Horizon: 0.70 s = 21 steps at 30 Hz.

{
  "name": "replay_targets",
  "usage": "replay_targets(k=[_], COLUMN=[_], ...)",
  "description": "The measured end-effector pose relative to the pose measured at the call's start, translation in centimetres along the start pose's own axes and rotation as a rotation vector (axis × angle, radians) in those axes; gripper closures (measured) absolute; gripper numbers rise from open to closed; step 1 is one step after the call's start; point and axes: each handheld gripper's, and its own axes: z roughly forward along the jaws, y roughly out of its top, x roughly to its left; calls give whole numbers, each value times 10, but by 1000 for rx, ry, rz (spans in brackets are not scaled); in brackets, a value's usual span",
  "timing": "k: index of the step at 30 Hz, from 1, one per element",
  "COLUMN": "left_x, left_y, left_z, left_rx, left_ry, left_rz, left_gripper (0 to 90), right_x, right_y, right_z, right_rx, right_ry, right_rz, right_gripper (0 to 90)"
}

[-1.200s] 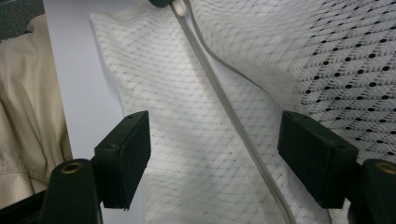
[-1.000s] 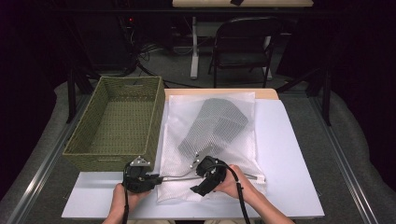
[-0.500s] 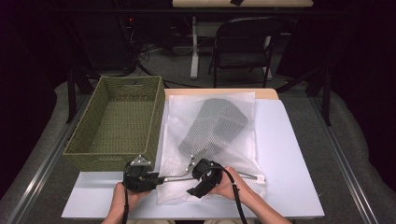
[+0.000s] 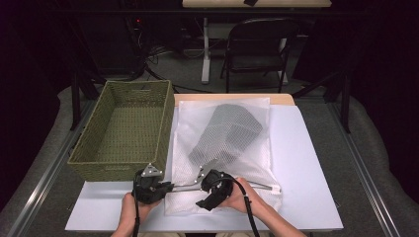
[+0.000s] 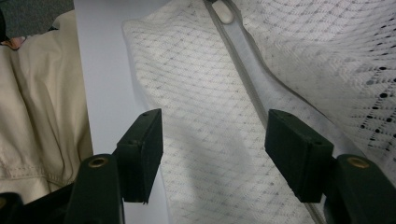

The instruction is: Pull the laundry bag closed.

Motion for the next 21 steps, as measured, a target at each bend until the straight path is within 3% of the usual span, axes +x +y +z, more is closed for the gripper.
replay_targets(k=[5,8,15,21], left_x=[-2,-3,-3,-1], left_y=[1,2,3,3], left_z=[-3,-6,-8,-9], left_rx=[-16,-22,-21,-25], left_ry=[-16,-26,-73,-94], left_rz=[10,8,10,5], left_gripper=[833,834,833,833], right_x=[1,4,7,1], right_y=[2,5,15,28], right_z=[2,5,16,29], right_rx=[-17,-25,-28,-34], right_ry=[9,-2,7,35], right_rz=[-3,-13,-34,-49], right_gripper=[404,487,573,609])
